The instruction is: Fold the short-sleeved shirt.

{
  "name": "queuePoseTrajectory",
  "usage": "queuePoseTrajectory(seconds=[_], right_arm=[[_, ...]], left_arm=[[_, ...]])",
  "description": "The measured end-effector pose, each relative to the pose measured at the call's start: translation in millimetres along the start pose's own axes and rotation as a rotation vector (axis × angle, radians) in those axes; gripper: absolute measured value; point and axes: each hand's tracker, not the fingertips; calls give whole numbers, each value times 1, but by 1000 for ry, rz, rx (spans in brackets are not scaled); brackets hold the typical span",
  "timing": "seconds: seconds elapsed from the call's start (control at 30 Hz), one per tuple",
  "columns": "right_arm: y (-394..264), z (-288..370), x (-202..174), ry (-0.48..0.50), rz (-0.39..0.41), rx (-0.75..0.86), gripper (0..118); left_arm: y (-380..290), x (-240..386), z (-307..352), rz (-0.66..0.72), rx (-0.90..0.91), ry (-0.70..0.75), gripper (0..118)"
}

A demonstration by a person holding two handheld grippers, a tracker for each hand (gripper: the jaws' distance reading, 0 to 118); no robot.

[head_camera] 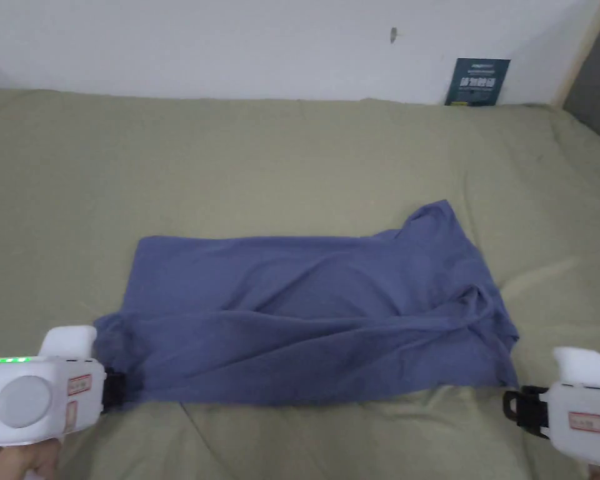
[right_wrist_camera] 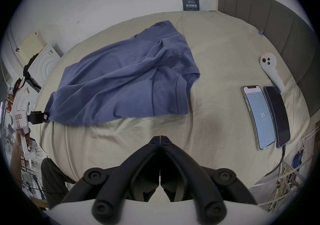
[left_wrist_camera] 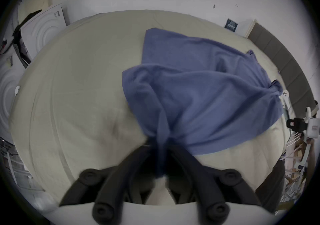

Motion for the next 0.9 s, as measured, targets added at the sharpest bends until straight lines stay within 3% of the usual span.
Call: queuePoseTrajectory(seconds=[0.03,0.07,0.13,0.17,0.2,0.23,0.37,0.4,0.47,0.5,0.53,0.57,0.63,0.67,0.77,0.8,0.9], right_arm=[[3,0,1,8,-2,14,3],[7,-2,2,21,-8,22,26],[14,-12,5,21,-19,18,118],[16,-21,7,40,-25,-6,117],[16,-23,10,45,-85,32,116],[22,-31,11,39,-53,-13,116],[32,-42,-5,49,-99,-34,110],[41,-55,0,61,-105,-47,97],[45,-63,-1,65,-93,-38,10],[46,-64,-2,68,-71,-47,9],[50,-69,-13,267,257,-129,9],[47,-64,-12,243,220,-95,9],[48,-55,-9,248,264,-90,9],[40,-43,-8,149,122,-34,9],[31,-24,-5,172,142,-43,9],[31,-20,-7,122,104,-50,9],[22,-5,-13,127,138,-47,9]], left_arm=[[-2,2,2,-15,13,10,7],[-3,3,3,-13,12,2,7],[2,3,-5,-12,-11,-7,7],[3,0,-6,4,-18,-14,7],[3,-1,-7,16,-25,-21,7],[6,-1,-2,19,-14,-11,7],[9,5,2,5,-21,-2,7],[9,7,3,6,-24,-2,7],[11,9,2,5,-30,2,7],[12,4,-2,5,-32,2,7],[14,1,-4,7,-38,-3,7],[14,1,-3,10,-40,-3,7],[12,2,3,15,-39,-2,7],[12,3,6,15,-47,6,7],[12,-5,6,18,-48,37,6],[11,-8,8,20,-35,35,7],[4,-5,23,1,-18,39,7]])
